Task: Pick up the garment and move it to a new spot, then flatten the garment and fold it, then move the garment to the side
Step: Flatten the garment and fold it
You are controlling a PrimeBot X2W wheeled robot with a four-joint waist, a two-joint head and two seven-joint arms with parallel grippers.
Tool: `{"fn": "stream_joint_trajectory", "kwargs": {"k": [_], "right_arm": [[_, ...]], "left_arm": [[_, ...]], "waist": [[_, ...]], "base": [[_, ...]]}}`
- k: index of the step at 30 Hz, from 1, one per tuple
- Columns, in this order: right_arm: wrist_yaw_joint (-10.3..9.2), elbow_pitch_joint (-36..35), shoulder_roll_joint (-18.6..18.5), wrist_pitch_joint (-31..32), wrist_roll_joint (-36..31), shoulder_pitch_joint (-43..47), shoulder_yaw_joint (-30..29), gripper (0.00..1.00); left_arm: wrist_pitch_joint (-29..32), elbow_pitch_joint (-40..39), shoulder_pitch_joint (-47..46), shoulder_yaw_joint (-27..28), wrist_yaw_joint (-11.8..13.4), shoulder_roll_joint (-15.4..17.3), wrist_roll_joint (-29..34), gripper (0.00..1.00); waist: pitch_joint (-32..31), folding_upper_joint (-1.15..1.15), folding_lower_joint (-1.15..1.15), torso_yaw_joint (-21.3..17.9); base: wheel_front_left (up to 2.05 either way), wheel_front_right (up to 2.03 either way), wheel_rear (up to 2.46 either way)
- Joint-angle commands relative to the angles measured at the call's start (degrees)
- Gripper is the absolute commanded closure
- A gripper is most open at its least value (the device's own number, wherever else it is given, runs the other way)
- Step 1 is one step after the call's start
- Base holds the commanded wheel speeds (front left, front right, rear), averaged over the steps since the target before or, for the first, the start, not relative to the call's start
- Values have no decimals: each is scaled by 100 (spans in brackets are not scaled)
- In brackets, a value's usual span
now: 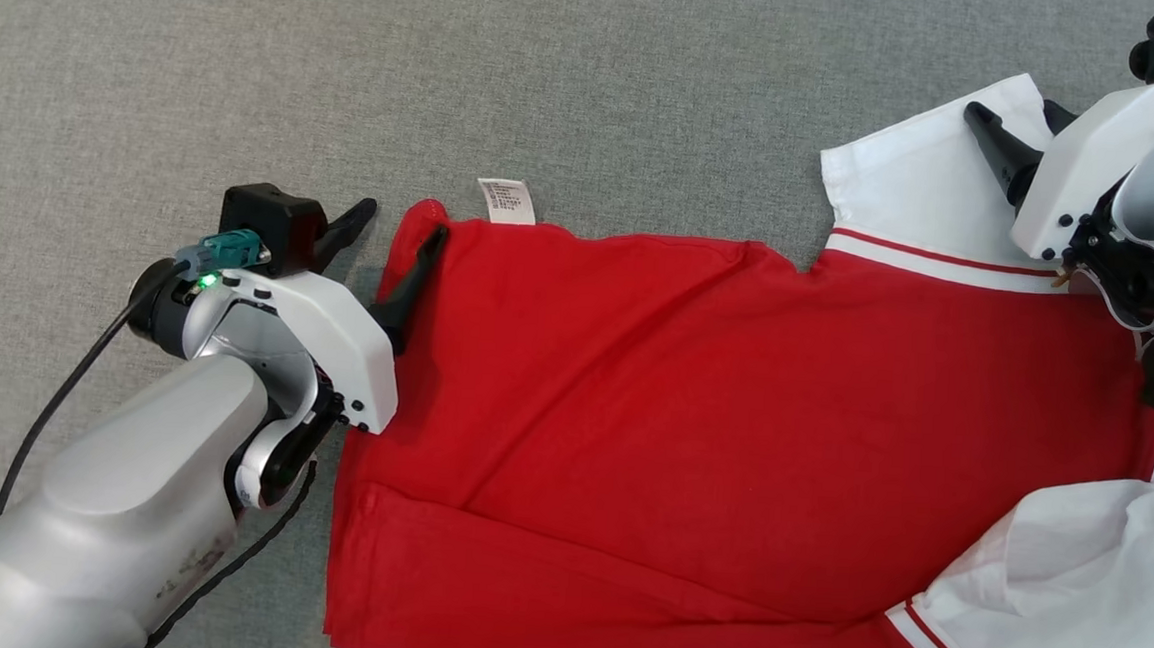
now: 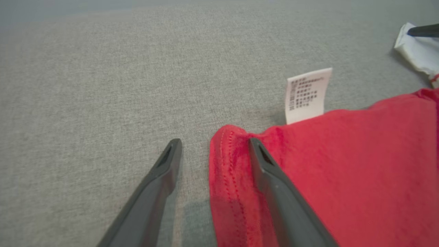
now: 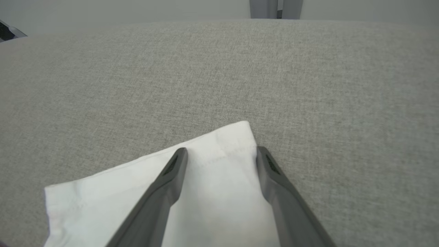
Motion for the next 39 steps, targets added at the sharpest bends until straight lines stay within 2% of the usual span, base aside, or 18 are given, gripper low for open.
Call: {"fn": "stream_joint_trajectory", "kwargs": {"k": [1,2,3,6,8,9,11,13,25,39], "right_arm": [[1,72,-25,-2,50,8,58,0],[1,80,-20,-13,97,3,113,21],[1,84,-21,-24,145,-5,161,52],[1,95,-37,-61,282,-51,319,81],[1,99,-48,-123,371,-82,393,93],[1,98,-53,-150,428,-89,431,100],[1,104,-56,-201,522,-108,507,100],[1,95,-57,-272,605,-121,595,100],[1,176,-123,-881,1157,100,905,100],[1,263,-86,-1277,1596,269,1278,100]], "left_arm": [[16,37,-120,-9,-35,1,2,0],[29,42,-140,-17,-69,-12,-11,0],[56,42,-152,-15,-98,-28,-45,0],[205,81,-159,-55,-181,-45,-109,0],[221,119,-200,-47,-189,-63,-115,0],[230,148,-207,-41,-205,-86,-145,16],[257,215,-227,-18,-237,-121,-191,56],[238,271,-251,-10,-286,-137,-223,100],[82,437,60,33,-361,-70,-343,100],[122,486,407,54,-215,134,-514,100]], "waist": [[0,0,0,-13],[-2,0,0,-23],[-6,0,0,-30],[-15,0,0,-46],[-17,0,0,-58],[-19,0,0,-63],[-24,0,0,-72],[-36,0,0,-82],[-497,0,0,-160],[-1055,0,0,-434]], "base": [[0,0,0],[0,0,0],[0,0,0],[0,0,0],[0,0,0],[0,0,0],[0,0,0],[0,0,0],[0,0,0],[0,0,0]]}}
